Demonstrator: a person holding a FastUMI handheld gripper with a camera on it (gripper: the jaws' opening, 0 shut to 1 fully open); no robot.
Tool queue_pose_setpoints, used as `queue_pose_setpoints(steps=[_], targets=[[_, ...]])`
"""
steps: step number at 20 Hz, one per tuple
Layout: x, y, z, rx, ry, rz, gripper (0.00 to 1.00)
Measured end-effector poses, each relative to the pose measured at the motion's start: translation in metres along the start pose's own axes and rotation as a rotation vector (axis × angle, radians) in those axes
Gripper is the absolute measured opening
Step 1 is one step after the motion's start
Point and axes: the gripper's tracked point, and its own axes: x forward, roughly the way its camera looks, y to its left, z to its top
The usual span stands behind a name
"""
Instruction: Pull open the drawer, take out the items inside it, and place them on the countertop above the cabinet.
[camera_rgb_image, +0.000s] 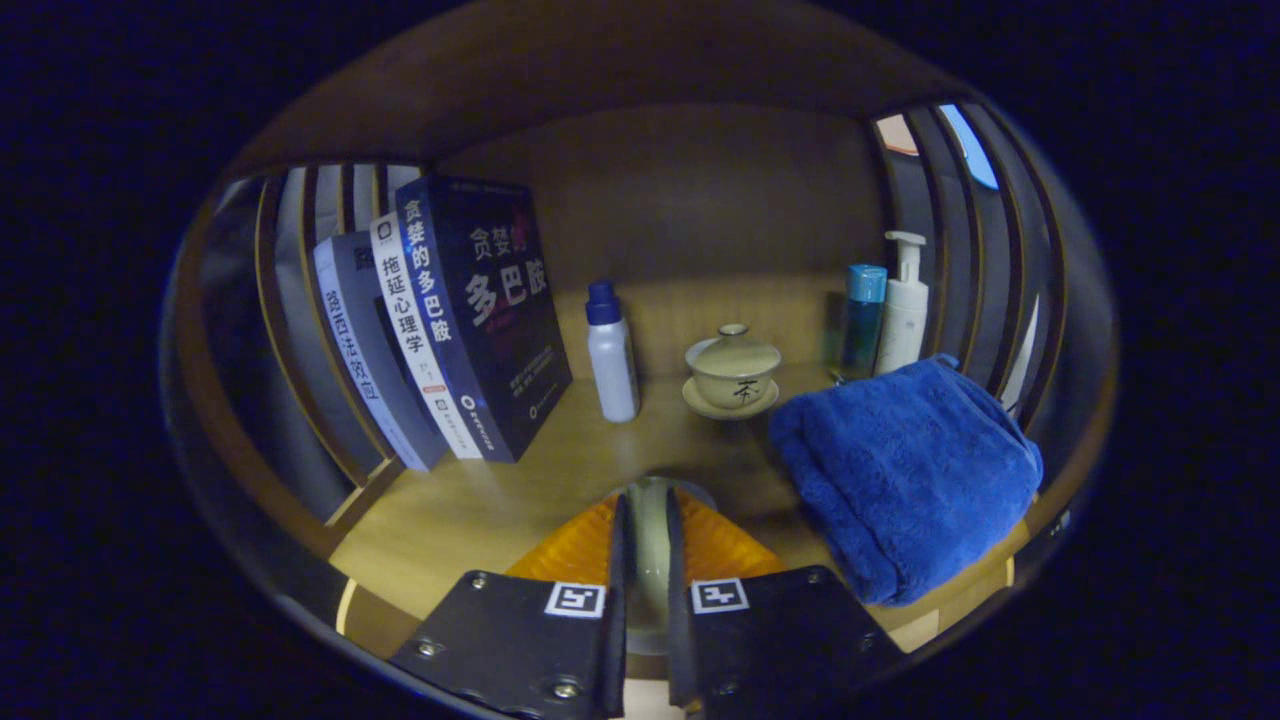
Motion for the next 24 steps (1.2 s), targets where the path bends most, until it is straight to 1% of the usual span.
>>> queue_pose_setpoints(steps=[3, 4, 7, 9, 11, 14, 16, 18, 20, 24], targets=[[-0.004, -0.001, -0.001, -0.034, -0.018, 0.007, 0.17], [-0.007, -0.005, -0.001, -0.053, -0.024, -0.002, 0.2], [-0.027, 0.0, 0.004, -0.097, -0.074, 0.035, 0.57], [-0.052, -0.001, 0.012, -0.12, -0.124, 0.056, 0.83], [-0.079, 0.002, 0.014, -0.125, -0.164, 0.085, 0.85], [-0.127, 0.008, 0.007, -0.113, -0.212, 0.15, 0.85], [-0.162, 0.016, -0.011, -0.1, -0.22, 0.212, 0.85], [-0.186, 0.018, -0.033, -0.101, -0.219, 0.248, 0.85], [-0.211, 0.015, -0.057, -0.108, -0.228, 0.26, 0.85], [-0.245, 0.0, -0.094, -0.086, -0.242, 0.241, 0.85]])
